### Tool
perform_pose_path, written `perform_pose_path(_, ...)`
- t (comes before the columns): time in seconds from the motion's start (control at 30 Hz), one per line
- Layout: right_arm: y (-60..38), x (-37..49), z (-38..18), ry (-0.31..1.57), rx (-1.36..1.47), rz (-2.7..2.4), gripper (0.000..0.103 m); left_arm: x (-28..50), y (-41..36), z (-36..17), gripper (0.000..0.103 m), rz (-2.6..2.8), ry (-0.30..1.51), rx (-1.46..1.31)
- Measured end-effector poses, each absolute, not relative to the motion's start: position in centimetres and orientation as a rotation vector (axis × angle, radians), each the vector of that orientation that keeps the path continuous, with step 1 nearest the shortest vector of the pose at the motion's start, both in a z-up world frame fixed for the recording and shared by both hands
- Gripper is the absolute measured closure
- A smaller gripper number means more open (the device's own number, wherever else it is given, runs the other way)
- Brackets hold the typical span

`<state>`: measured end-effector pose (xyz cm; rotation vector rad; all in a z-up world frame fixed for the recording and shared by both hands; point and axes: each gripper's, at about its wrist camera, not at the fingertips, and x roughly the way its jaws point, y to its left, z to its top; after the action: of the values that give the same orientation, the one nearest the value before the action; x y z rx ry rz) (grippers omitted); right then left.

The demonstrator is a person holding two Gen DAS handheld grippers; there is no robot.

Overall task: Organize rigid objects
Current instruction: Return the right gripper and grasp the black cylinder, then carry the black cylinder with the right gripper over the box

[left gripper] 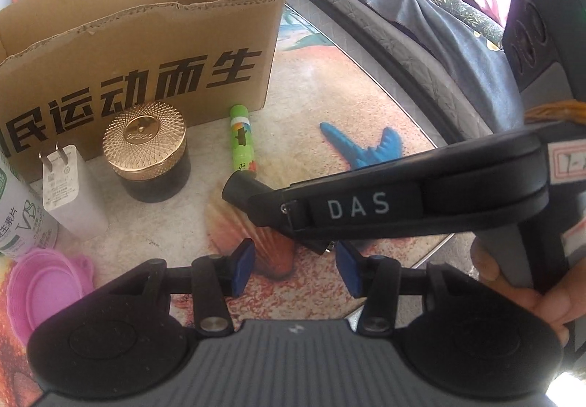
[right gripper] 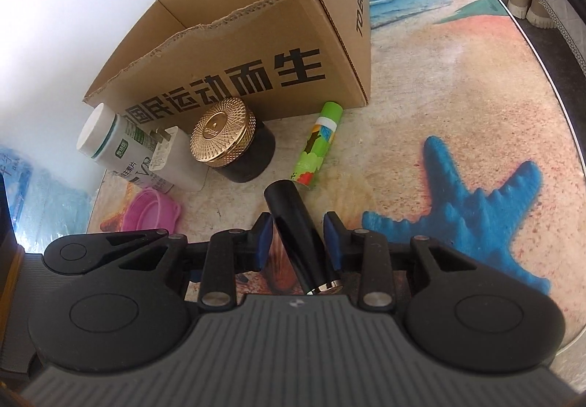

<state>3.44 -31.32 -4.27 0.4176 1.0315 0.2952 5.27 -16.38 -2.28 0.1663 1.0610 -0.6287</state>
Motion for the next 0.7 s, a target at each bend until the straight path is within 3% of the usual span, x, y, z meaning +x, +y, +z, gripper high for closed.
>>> perform_pose_path(0.17, -31.2, 3.6, -4.2, 1.052, 0.430, 0.287, 0.077, 5.2, -16.3, -2.2, 0.057, -0.635, 1.074, 0.171)
perform_pose_path(0.7, -30.9, 3.4, -4.9, 1.060, 0.596, 0.224, 0.081, 5.5, -15.1, -1.9, 0.054, -0.626, 1.081, 0.127)
